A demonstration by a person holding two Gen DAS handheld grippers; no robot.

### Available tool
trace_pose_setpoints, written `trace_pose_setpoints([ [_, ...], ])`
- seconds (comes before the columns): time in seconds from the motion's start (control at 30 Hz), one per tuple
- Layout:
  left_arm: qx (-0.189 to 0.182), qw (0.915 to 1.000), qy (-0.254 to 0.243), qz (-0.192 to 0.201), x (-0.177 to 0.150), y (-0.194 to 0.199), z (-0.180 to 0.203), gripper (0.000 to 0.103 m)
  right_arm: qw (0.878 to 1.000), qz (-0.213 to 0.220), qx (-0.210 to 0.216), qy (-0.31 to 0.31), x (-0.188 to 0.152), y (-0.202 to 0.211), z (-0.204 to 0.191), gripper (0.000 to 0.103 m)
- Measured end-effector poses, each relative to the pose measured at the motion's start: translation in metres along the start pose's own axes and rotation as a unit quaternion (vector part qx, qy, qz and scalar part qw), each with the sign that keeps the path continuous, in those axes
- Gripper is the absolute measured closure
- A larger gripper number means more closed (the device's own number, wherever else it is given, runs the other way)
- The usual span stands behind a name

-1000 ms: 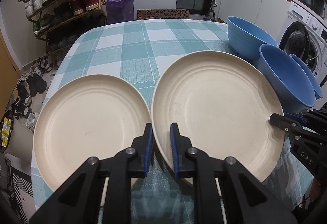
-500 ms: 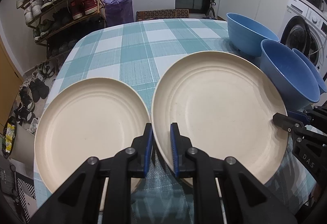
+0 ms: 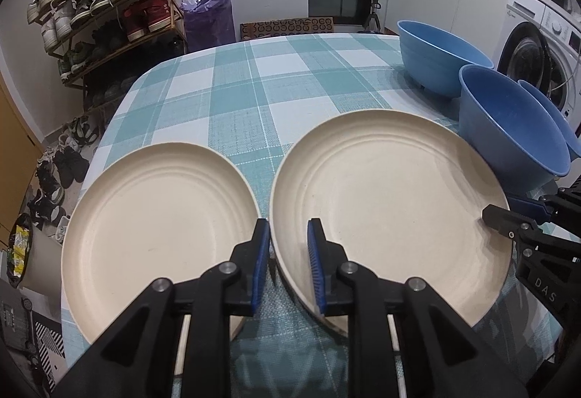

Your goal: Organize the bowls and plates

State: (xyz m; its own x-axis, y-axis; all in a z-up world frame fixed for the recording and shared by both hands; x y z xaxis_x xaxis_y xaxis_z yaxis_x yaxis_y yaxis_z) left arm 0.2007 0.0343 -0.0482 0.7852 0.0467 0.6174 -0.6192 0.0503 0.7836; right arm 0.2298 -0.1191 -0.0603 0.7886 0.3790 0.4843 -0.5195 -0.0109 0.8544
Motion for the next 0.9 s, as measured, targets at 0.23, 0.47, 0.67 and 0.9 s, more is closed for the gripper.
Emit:
trace_pose_setpoints([
  [0.23,-0.002,1.0,-0.002,0.0,0.0,0.0,0.001,0.081,1.0,0.002,0.007,-0.005,-0.001,-0.001,0.002,0.085],
  [0.47,-0.016,0.9997,0.019,-0.001,0.0,0.008,-0.006,0.062,0.999,0.028,0.037,-0.02,-0.004,0.009,0.011,0.072],
  [0.67,-0.015,0.9992,0.037,0.009,0.0,0.021,-0.014,0.054,0.996,0.051,0.066,-0.028,-0.003,0.021,0.012,0.051],
  [0.9,-0.008,0.9988,0.043,0.022,-0.002,0.036,-0.022,0.053,0.989,0.099,0.108,-0.025,0.003,0.04,0.005,0.024],
])
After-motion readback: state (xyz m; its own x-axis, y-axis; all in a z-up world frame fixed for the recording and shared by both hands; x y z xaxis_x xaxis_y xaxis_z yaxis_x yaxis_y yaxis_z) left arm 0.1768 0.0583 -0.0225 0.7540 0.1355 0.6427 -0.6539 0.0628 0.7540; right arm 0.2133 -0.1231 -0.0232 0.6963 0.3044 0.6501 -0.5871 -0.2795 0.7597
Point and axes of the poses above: each gripper's, at about its wrist camera, not at the fingertips, and y roughly against the way its jaws point, z to its right, x to its top, the point moved 1 cm from there along -y, roughly the way its jaws point, and after that the axes turned 7 degrees about y, right-handed, at the moved point
